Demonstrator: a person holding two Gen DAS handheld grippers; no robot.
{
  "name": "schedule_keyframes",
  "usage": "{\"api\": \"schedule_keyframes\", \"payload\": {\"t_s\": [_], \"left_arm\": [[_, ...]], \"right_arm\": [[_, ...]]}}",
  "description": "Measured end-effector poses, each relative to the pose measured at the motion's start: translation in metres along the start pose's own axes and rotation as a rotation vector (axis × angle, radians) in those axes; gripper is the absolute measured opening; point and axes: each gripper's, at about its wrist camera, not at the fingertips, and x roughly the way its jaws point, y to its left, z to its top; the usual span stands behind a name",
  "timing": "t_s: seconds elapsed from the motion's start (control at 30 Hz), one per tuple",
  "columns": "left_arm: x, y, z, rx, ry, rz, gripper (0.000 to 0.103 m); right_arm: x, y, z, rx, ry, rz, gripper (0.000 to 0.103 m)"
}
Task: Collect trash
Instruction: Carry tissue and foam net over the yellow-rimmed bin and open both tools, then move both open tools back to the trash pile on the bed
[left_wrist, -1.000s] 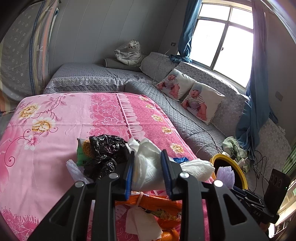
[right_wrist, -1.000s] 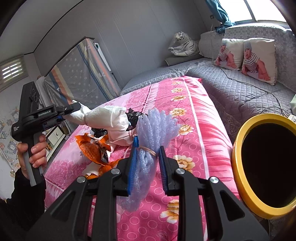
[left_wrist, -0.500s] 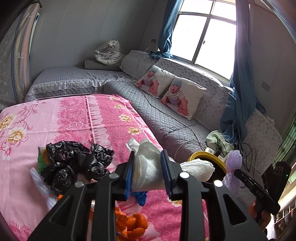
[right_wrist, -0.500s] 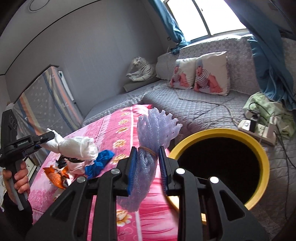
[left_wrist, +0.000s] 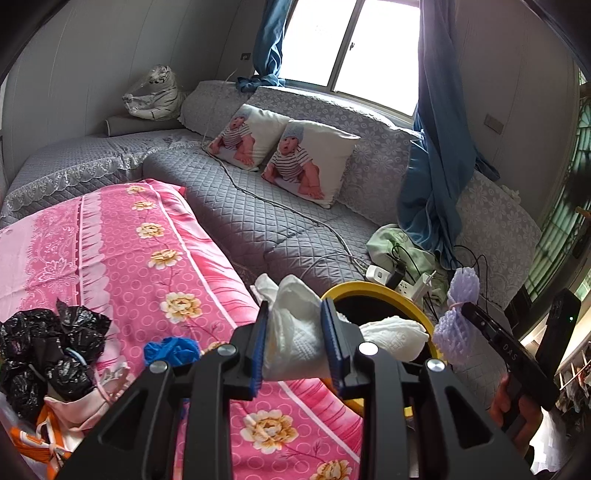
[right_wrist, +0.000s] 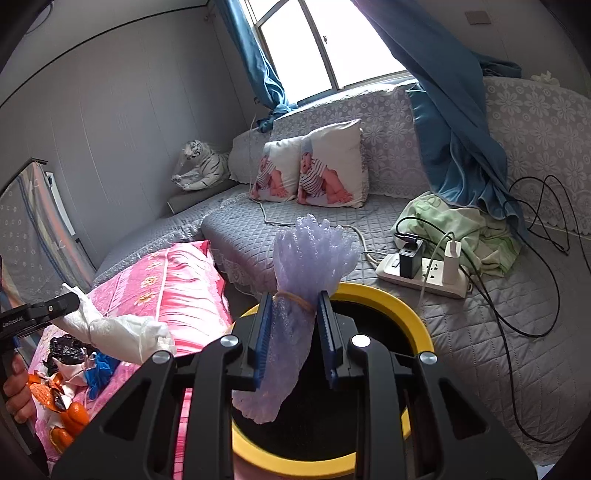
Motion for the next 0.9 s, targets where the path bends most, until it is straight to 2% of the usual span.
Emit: {"api": "schedule_keyframes", "payload": {"t_s": [0.3, 0.53, 0.6, 0.67, 0.7, 0.73, 0.9], "left_arm": [[0.065, -0.04, -0.01, 0.055, 0.092, -0.04, 0.026], [0.101, -0.065, -0.015, 0.085, 0.143, -0.067, 0.027], [0.106, -0.068, -0.015, 0.084, 0.148, -0.071, 0.027], [0.11, -0.069, -0.016, 0.081, 0.155, -0.068, 0.04], [0.11, -0.069, -0.017, 0.078, 0.154, -0.068, 0.043], [0.11, -0.069, -0.017, 0.078, 0.152, -0.066, 0.046], [0.103, -0.061, -0.013, 0.038, 0.131, -0.062, 0.056]], "right_arm": [[0.037, -0.022, 0.009, -0.001, 0.034, -0.091, 0.023], [0.059, -0.032, 0.014, 0.0, 0.071, -0.116, 0.024], [0.06, -0.034, 0.013, -0.001, 0.07, -0.126, 0.029], [0.06, -0.037, 0.015, 0.008, 0.066, -0.139, 0.037], [0.06, -0.038, 0.015, 0.016, 0.066, -0.138, 0.045], [0.059, -0.041, 0.016, 0.025, 0.064, -0.145, 0.048], [0.048, -0.048, 0.021, 0.047, 0.033, -0.159, 0.048]]}}
